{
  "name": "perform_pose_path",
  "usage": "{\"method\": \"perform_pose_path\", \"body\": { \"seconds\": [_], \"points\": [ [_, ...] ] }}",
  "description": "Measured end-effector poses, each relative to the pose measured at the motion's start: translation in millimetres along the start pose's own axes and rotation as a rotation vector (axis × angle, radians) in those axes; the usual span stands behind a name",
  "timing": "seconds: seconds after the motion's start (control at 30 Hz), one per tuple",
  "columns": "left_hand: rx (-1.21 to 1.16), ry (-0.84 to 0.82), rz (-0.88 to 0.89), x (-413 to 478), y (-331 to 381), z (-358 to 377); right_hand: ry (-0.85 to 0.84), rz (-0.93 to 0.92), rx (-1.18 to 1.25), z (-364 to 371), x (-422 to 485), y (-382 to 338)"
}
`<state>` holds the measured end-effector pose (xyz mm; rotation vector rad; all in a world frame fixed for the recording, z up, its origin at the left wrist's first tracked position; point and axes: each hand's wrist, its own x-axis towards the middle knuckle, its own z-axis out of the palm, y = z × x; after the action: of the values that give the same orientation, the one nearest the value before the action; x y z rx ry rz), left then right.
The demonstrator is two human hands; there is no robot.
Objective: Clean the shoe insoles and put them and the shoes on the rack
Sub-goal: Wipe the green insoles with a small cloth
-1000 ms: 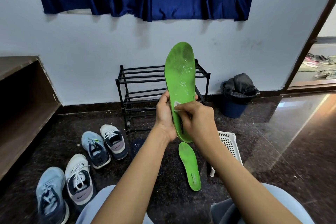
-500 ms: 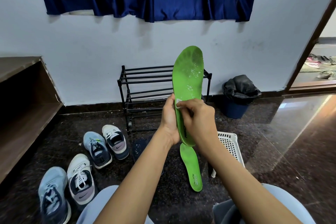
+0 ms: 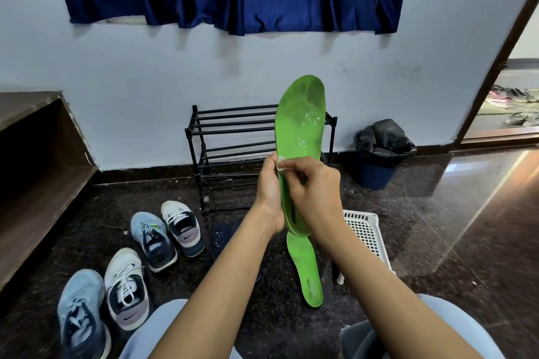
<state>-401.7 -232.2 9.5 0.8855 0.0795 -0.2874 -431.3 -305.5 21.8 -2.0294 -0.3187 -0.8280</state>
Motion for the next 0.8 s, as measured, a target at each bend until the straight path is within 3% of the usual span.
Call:
{"method": "perform_pose_path", "body": {
  "seconds": [0.37, 0.6, 0.8],
  "points": [
    [0.014, 0.107, 0.089, 3.2, 6.7, -3.9, -0.092, 0.05, -0.007, 6.4, -15.8, 0.5],
    [0.01, 0.051, 0.077, -1.6, -3.0, 5.6, -0.007, 0.08, 0.001, 2.2, -1.9, 5.5],
    [0.051, 0.102, 0.088, 0.3, 8.8, -0.2, -0.022, 0.032, -0.018, 8.4, -19.7, 3.2]
  ]
}}
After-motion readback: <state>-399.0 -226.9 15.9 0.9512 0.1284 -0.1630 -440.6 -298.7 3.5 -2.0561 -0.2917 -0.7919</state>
